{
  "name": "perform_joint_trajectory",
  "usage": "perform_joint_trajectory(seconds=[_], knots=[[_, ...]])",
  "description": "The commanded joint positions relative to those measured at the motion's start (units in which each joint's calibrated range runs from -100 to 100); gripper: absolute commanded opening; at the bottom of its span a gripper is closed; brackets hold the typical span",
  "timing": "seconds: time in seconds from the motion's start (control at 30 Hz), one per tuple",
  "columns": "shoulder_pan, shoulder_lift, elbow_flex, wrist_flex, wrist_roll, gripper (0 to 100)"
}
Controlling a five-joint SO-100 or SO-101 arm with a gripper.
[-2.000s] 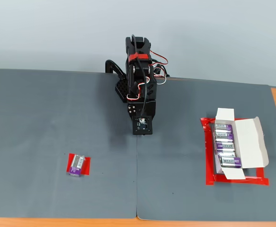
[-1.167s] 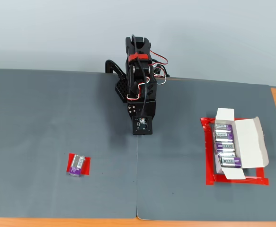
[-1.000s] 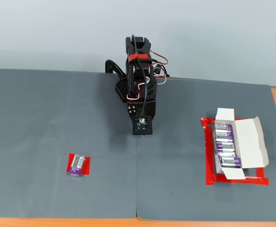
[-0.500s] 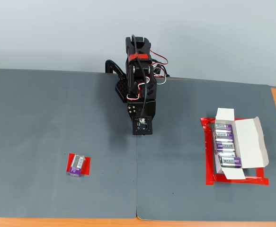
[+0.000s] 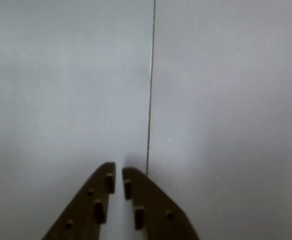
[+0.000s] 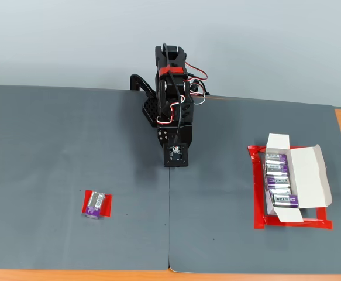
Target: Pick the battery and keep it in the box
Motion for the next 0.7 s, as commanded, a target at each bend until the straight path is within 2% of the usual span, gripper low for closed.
perform_joint_trajectory(seconds=[0.0, 0.67], knots=[[0.2, 0.0, -3.2, -0.5, 0.1, 2], [0.1, 2.0, -4.0, -0.7, 0.0, 2]])
